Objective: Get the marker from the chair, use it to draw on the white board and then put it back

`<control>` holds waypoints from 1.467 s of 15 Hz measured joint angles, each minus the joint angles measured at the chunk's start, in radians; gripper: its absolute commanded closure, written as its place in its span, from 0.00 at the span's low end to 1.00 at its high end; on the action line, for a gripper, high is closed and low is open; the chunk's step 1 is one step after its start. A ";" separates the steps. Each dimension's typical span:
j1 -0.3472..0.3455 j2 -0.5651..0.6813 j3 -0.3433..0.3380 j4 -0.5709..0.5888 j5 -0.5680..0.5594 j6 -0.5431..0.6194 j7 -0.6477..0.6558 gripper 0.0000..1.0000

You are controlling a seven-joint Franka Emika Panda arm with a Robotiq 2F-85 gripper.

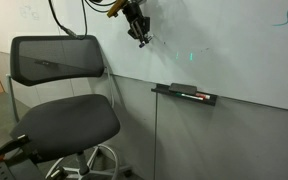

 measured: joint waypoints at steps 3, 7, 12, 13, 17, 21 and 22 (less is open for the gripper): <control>-0.005 0.010 0.000 0.001 0.027 0.007 -0.017 0.90; -0.006 0.018 0.002 -0.008 0.067 0.027 -0.058 0.90; 0.009 0.010 0.000 -0.037 0.026 0.048 -0.038 0.91; 0.018 0.004 -0.001 -0.051 0.005 0.050 -0.018 0.91; 0.070 -0.062 0.001 -0.164 -0.040 0.051 0.097 0.91; 0.106 -0.135 0.035 -0.298 -0.039 0.055 0.151 0.91; 0.111 -0.145 0.047 -0.322 -0.042 0.063 0.151 0.91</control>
